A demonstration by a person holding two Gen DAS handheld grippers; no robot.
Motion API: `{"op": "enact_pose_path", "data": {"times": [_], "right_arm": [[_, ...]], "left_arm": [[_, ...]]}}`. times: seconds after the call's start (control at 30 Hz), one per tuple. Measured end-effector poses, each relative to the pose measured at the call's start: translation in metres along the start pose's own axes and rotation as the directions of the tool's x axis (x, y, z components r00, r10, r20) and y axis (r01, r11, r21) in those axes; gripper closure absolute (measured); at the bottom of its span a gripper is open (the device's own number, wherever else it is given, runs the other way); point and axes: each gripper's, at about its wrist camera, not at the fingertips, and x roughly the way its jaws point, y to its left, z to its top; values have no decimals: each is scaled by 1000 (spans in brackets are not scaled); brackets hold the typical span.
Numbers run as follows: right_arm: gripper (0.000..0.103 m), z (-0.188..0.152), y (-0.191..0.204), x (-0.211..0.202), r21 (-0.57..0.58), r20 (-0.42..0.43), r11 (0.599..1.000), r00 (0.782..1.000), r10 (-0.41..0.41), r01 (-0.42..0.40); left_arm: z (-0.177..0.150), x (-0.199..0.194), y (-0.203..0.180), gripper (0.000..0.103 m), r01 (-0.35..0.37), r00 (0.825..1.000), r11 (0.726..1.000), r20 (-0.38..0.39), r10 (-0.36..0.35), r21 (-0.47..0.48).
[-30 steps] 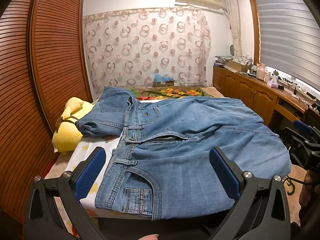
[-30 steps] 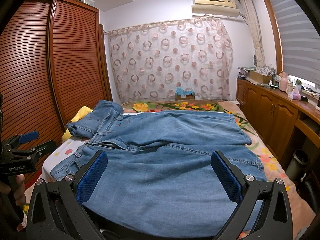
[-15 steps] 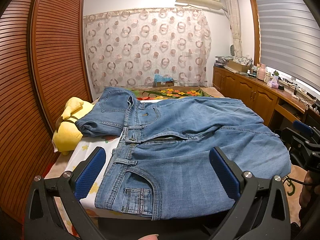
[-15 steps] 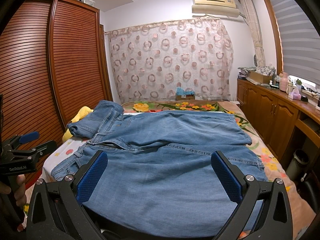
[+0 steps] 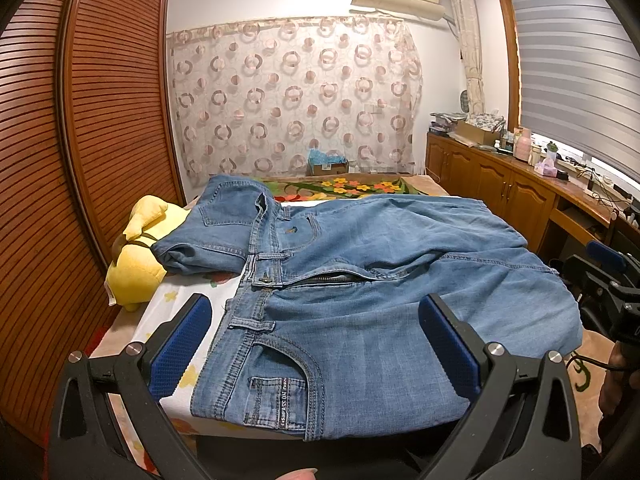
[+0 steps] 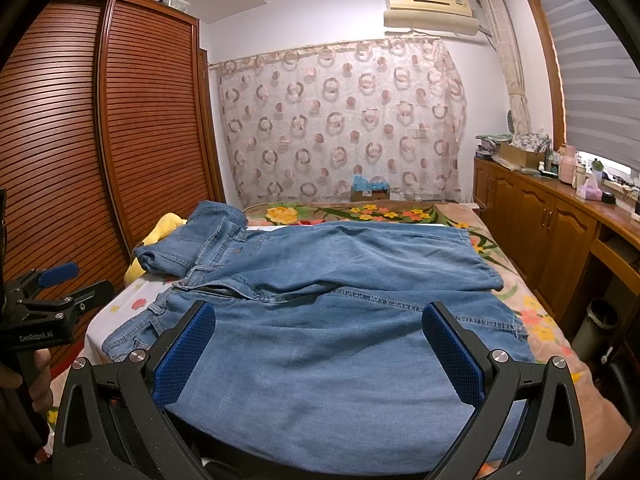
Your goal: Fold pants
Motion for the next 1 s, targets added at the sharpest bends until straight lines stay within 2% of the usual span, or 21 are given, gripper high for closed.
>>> {"op": "enact_pose_path", "data": {"times": [0.7, 1.0], "right_arm": [[0, 1, 0, -2, 3, 5, 1000, 1000, -2, 2], [0, -2, -1, 6, 9, -18, 1000, 1000, -5, 6]], "left_arm": [[0, 0, 0, 0, 1, 1000, 1000, 0, -1, -1], [-5, 15, 3, 0, 11, 999, 1000, -42, -11, -8]]}}
